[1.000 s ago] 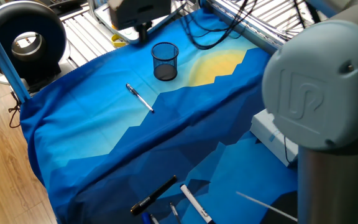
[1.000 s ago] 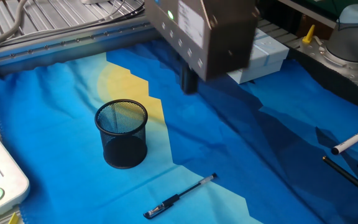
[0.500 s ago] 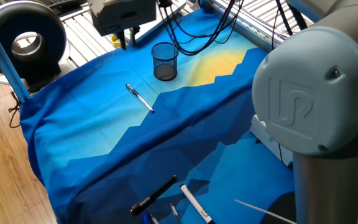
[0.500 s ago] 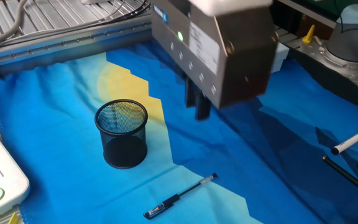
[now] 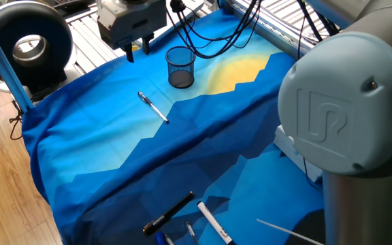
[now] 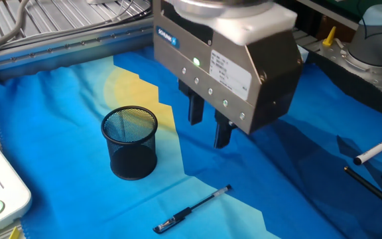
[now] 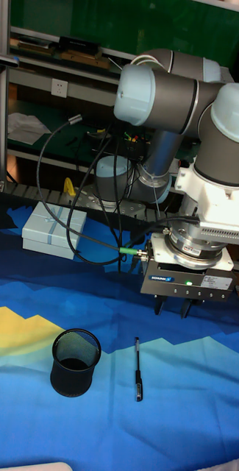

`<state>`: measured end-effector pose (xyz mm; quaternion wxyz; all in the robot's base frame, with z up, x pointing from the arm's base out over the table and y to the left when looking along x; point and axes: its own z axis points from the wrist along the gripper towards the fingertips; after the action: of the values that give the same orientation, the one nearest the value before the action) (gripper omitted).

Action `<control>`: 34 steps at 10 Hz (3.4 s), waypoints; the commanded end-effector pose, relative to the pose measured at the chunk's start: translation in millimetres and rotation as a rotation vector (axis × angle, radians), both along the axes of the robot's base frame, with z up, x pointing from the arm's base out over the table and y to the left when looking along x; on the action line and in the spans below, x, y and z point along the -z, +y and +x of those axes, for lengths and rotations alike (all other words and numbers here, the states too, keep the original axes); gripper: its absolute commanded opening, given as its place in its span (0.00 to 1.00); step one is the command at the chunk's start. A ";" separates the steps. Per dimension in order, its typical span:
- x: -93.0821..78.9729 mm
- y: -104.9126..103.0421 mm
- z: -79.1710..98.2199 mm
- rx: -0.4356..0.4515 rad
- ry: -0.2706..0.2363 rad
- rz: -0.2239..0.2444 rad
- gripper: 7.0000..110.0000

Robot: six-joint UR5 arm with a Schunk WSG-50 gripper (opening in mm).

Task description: Put the pen into the pen holder

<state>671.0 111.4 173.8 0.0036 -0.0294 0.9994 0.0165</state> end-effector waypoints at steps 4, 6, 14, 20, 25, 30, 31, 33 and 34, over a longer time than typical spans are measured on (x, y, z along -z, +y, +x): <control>8.2 -13.6 -3.2 -0.051 0.004 -0.028 0.15; 7.3 -28.4 -15.5 -0.041 0.054 -0.087 0.15; 6.6 -2.4 -25.5 -0.098 0.090 0.021 0.15; 6.0 -8.5 -33.6 -0.105 0.123 -0.002 0.15; 28.3 3.2 -25.3 0.026 0.145 0.012 0.15; 59.5 8.1 -26.2 0.078 0.136 -0.005 0.15; 68.6 9.5 -29.3 0.066 0.136 -0.013 0.15; 87.8 14.9 -32.5 0.029 0.120 0.001 0.15; 95.3 18.6 -32.0 0.018 0.103 0.010 0.15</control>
<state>641.8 121.4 98.0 -0.0581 -0.0080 0.9982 0.0125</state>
